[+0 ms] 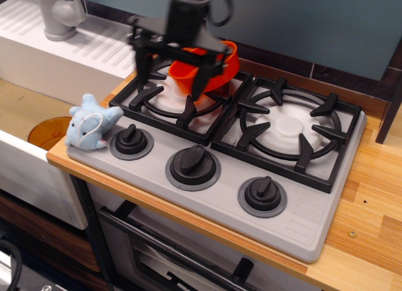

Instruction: End effector transition from pot or pan to object

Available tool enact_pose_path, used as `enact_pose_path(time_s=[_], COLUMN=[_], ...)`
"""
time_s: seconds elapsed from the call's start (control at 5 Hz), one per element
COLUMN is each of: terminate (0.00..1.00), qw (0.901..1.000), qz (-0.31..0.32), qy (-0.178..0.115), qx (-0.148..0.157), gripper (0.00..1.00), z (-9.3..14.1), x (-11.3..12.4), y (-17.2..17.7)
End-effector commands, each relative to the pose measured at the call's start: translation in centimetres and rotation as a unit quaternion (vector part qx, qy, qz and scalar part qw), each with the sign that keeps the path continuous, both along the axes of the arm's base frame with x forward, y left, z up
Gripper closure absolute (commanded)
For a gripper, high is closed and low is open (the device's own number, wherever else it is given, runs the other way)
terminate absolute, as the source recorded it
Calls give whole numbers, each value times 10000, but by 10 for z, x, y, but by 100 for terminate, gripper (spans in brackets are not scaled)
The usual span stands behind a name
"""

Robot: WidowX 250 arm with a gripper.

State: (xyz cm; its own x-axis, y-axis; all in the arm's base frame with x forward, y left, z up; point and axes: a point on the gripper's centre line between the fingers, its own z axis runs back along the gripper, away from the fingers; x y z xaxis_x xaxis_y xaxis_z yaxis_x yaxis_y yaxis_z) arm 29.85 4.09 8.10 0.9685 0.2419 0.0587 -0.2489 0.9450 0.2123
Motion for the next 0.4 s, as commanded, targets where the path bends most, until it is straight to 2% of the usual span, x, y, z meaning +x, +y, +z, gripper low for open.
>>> enact_pose_path(time_s=[0.0, 0.2], terminate=[0, 0], qw=[9992, 9987], qz=[-142, -223], qy=[-367, -335], qx=[103, 309], gripper=[0, 0], z=[8, 15], x=[-4, -16], y=[15, 32])
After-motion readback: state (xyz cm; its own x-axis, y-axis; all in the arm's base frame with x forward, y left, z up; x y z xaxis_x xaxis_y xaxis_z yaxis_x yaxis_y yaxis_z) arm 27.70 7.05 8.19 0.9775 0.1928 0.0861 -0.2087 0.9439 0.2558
